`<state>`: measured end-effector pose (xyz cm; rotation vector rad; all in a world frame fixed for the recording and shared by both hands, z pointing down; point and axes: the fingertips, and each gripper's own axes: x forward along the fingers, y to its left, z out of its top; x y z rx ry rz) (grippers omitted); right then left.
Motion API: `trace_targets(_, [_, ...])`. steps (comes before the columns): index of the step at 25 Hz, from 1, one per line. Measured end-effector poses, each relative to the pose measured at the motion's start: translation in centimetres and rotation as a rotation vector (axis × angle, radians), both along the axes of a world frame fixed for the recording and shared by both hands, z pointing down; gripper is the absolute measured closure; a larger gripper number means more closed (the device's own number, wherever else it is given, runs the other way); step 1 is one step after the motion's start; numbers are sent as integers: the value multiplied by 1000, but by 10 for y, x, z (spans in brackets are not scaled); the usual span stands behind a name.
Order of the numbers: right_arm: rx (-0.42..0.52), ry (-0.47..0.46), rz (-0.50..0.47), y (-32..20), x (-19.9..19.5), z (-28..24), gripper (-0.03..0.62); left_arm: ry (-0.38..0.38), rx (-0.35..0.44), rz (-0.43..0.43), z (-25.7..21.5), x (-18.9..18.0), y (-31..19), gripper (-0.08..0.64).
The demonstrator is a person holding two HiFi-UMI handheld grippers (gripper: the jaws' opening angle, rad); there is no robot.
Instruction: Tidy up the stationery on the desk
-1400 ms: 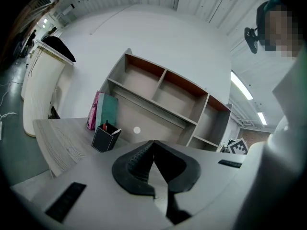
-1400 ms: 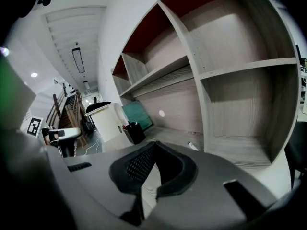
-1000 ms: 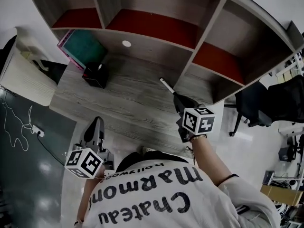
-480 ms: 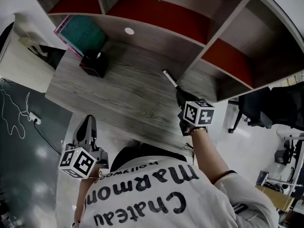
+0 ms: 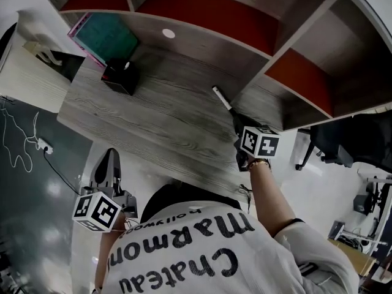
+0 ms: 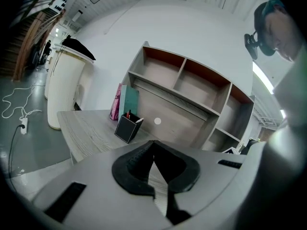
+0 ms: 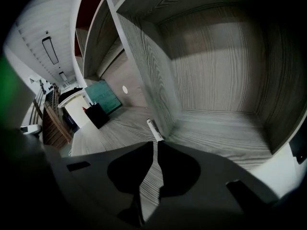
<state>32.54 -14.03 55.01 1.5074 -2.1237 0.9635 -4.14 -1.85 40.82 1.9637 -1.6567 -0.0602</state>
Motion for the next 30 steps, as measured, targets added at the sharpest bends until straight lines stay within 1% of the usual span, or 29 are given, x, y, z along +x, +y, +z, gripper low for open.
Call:
trace_targets(5, [-10, 11, -5, -4, 5, 7, 522, 4, -7, -12, 2, 2, 1, 545])
trace_targets(10, [-24, 31, -17, -8, 10, 15, 474, 4, -23, -28, 6, 4, 2, 545])
trace_targets(13, [-31, 51, -21, -12, 11, 21, 428, 4, -26, -34, 10, 2, 5, 545])
trace_targets(15, [-35, 58, -23, -15, 11, 23, 412, 8, -30, -39, 14, 1, 7, 545])
trace_targets(19, [-36, 79, -41, -17, 6, 24, 402, 11, -36, -50, 16, -3, 7, 545])
trace_targets(24, [-37, 92, -52, -22, 1, 26, 394, -2, -39, -45, 11, -2, 2, 545])
trace_targets(30, [-78, 128, -60, -21, -1, 35, 391, -7, -38, -48, 9, -5, 1, 545])
